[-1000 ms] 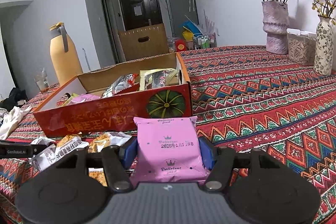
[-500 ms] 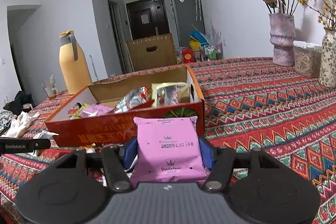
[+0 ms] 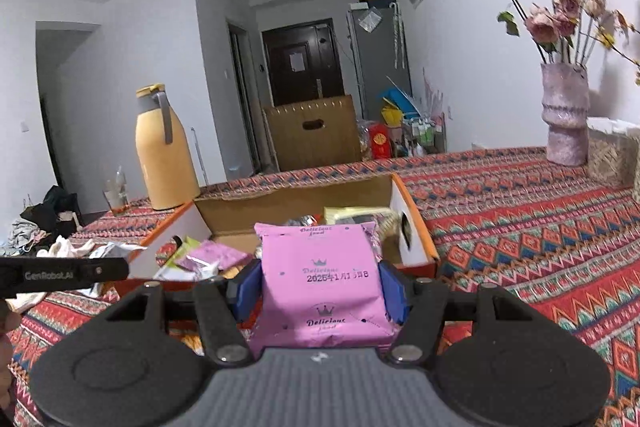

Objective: Organize snacks
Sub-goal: 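Carry both packets over the box and open both grippers to release them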

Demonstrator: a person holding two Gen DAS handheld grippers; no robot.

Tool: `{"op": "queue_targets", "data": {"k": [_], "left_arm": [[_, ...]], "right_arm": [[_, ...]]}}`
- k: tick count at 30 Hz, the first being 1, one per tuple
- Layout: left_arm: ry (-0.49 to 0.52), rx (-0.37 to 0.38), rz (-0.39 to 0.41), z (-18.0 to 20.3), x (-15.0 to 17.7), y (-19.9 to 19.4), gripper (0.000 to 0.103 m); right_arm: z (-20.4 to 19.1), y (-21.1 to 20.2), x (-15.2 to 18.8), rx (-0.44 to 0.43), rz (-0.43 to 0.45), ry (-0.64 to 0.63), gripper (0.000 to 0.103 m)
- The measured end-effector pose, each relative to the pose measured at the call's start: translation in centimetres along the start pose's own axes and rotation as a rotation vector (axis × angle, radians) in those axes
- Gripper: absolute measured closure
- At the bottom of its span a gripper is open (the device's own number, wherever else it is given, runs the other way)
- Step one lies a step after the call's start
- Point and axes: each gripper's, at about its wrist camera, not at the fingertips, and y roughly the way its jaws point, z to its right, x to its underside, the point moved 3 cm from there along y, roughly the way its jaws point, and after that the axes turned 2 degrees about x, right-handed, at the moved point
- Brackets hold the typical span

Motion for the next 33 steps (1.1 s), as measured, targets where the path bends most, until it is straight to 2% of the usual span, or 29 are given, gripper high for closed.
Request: {"op": "queue_targets", "data": {"k": [7, 23, 29, 33], "left_arm": [[0.005, 0.005, 0.039, 1.1, -2.2, 0.8, 0.057], [-0.023, -0.052, 0.063, 0.9, -5.8, 6.0, 0.057], [-0.062, -0.076, 0.059, -0.1, -6.3, 8.6, 0.057], [-0.07, -0.084, 0.039, -0.8, -5.4, 10.4, 0.057]], "right_arm": [[-0.7, 1.7, -2.0, -0.017, 0.037, -0.017, 0.042], [-0.9, 8.3, -5.2, -0.031, 0.051, -0.047, 0.042], [-0.5, 11.0, -4.9, -0.02, 0.05, -0.021, 0.042], [0.3, 12.5, -4.0, -0.027, 0.004, 0.011, 0.042]]}}
